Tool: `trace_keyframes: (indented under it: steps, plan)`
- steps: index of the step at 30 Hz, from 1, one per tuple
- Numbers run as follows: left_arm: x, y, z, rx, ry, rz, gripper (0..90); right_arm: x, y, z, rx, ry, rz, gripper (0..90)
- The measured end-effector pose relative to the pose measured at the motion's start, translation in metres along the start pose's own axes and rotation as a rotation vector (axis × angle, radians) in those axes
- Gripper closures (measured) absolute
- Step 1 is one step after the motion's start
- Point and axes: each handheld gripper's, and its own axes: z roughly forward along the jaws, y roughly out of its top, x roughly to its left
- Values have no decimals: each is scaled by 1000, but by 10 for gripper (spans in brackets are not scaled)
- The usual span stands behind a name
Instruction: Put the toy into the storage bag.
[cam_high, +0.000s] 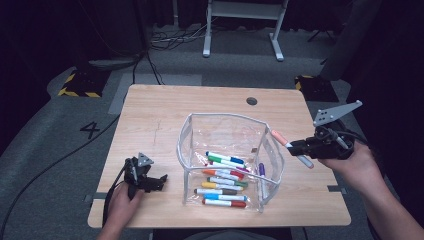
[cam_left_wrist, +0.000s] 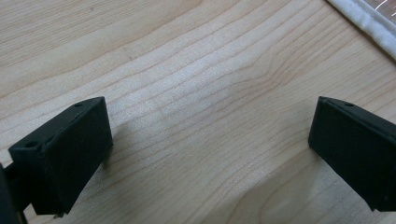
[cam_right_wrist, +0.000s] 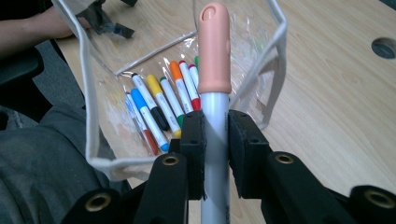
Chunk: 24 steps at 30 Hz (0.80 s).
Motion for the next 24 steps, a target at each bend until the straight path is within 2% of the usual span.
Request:
trace_keyframes:
  steps: [10, 17, 24]
  plan:
    - [0, 0, 0, 0, -3, 0, 0, 15, 46, 14, 23, 45, -91, 766]
    - [0, 1, 0, 4, -1, 4, 0, 23, 70, 35, 43, 81, -134, 766]
    - [1, 1, 0, 3, -1, 4, 0, 34, 94, 58, 93, 110, -178, 766]
